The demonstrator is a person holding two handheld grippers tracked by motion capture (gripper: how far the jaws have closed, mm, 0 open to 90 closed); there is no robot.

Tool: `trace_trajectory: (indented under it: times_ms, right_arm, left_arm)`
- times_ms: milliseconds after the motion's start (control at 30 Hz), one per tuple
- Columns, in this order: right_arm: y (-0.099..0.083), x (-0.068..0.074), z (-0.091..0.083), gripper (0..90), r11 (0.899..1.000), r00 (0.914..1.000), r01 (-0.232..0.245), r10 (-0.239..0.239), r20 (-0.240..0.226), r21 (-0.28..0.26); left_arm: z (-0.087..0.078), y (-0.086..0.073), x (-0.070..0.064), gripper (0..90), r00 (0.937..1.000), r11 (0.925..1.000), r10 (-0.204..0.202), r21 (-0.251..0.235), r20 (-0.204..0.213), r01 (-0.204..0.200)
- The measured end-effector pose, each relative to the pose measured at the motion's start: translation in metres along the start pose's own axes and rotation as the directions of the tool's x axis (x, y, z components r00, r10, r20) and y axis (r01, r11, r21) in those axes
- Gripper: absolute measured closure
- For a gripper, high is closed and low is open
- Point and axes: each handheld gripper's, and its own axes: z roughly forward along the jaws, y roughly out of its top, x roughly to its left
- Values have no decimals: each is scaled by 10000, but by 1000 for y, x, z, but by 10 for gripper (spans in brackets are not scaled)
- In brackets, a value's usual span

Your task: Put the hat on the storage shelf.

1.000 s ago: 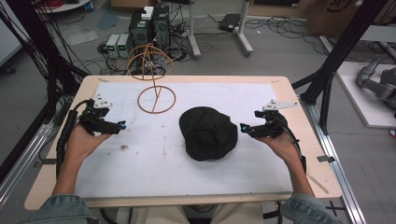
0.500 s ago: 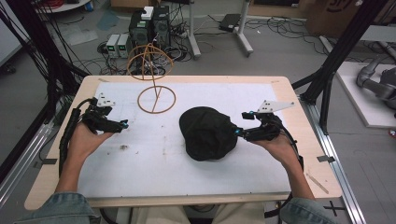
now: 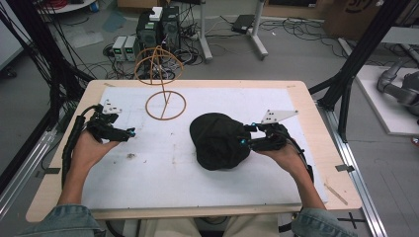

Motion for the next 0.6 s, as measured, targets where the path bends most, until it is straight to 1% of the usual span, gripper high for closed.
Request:
trace_trajectory:
  times_ms: [67,133,333,367,500,600]
  right_arm:
    - [0,0,3,482,9999,9998,164,-164,-97,39]
    - [0,0,4,490,9997,9997,247,-246,-87,77]
    - [-2,0,9,527,9992,9993,363,-360,-135,181]
    - [-3,0,10,539,9983,9986,511,-507,-124,281]
    - [-4,0,11,553,9979,9983,570,-566,-137,313]
    - [-4,0,13,592,9968,9975,696,-692,-115,390]
  left_arm:
    - [-1,-1,1,181,10000,10000,-37,17,-22,37]
    - [-2,-2,2,180,10000,10000,-44,38,-35,45]
    - [-1,-3,1,182,10000,10000,-1,93,-31,1]
    - [-1,-3,1,182,10000,10000,-6,83,-15,6]
    - [-1,-3,1,183,10000,9999,-25,119,-8,25]
    - [0,-4,1,183,10000,9999,-51,125,-7,51]
